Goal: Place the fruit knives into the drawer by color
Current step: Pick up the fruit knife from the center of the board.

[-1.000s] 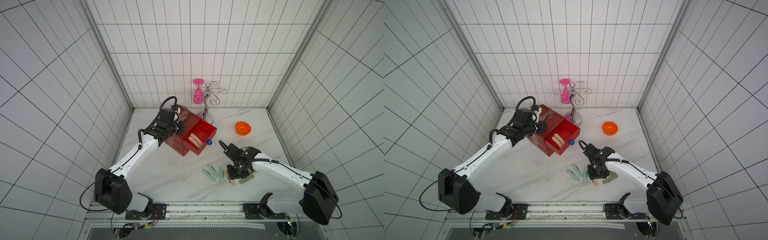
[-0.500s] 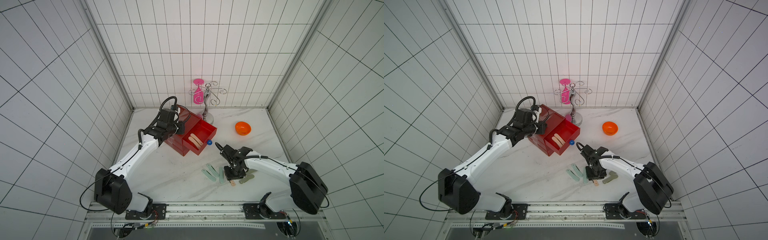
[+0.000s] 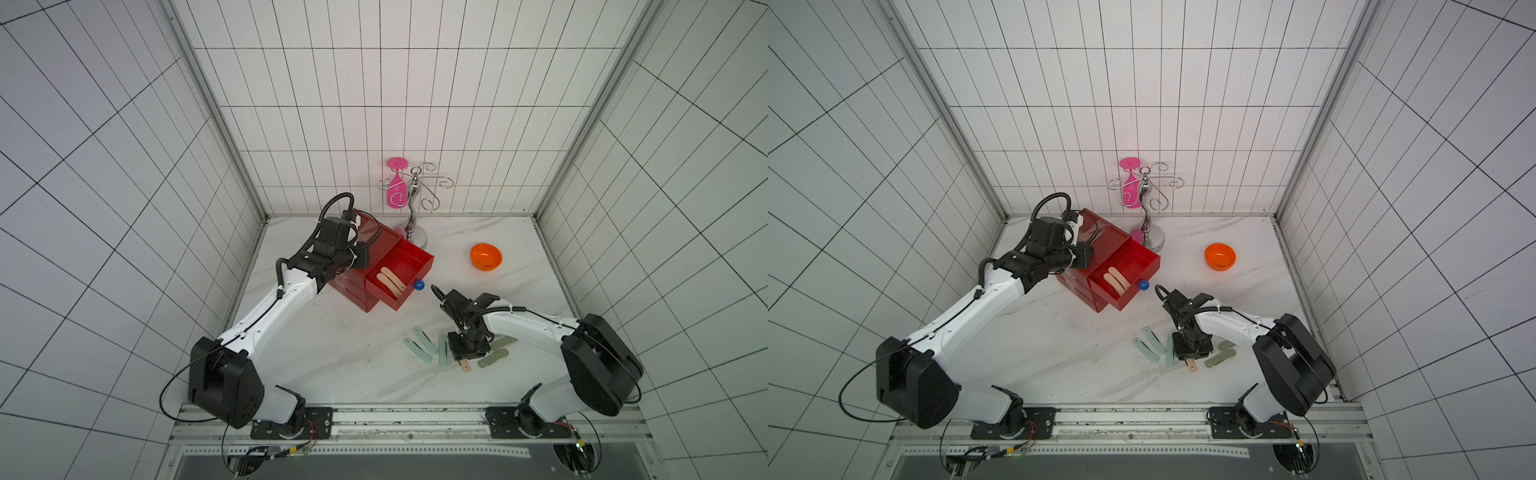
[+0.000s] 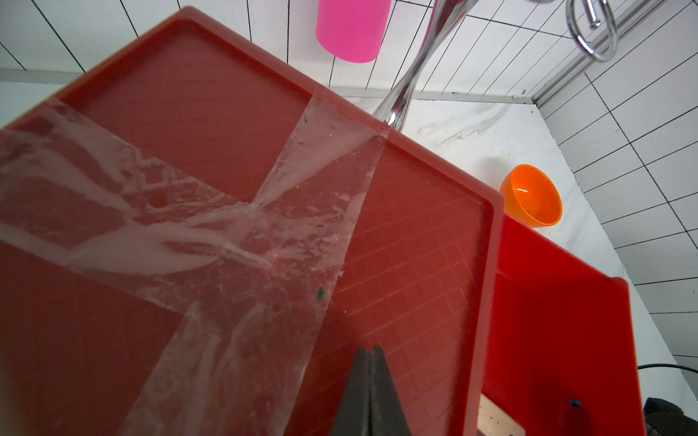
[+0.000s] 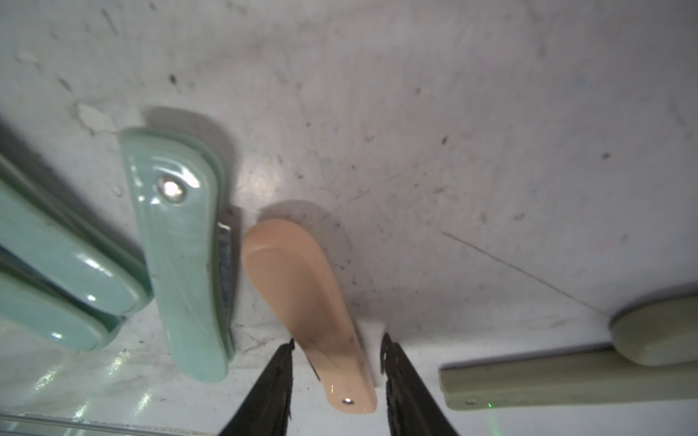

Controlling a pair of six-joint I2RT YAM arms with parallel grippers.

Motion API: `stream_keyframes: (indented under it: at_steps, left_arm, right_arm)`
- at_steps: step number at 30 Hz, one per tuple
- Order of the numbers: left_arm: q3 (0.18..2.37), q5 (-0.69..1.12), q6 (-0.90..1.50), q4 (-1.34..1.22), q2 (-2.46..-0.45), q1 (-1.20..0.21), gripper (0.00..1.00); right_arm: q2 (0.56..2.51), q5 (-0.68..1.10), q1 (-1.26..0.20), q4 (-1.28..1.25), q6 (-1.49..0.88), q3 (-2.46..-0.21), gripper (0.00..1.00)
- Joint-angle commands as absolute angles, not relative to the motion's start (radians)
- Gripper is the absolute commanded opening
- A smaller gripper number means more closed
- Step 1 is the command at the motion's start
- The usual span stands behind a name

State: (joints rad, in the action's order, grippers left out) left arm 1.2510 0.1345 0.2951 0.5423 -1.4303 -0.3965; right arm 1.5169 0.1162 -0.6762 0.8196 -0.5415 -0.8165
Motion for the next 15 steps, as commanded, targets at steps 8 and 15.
stream_keyframes:
  at_steps: [8,15]
  left_arm:
    - [1.223,0.137,0.290,0.703,-1.483,-0.400,0.00]
    - [1.223,0.138,0.290,0.702,-1.484,-0.400,0.00]
  right_arm:
    - [1.572,0.138,-0.648,0.790,-0.526,-0.773,0.37]
    - [1.589,0.139,-0.638,0.780,-0.538,-0.772,0.27]
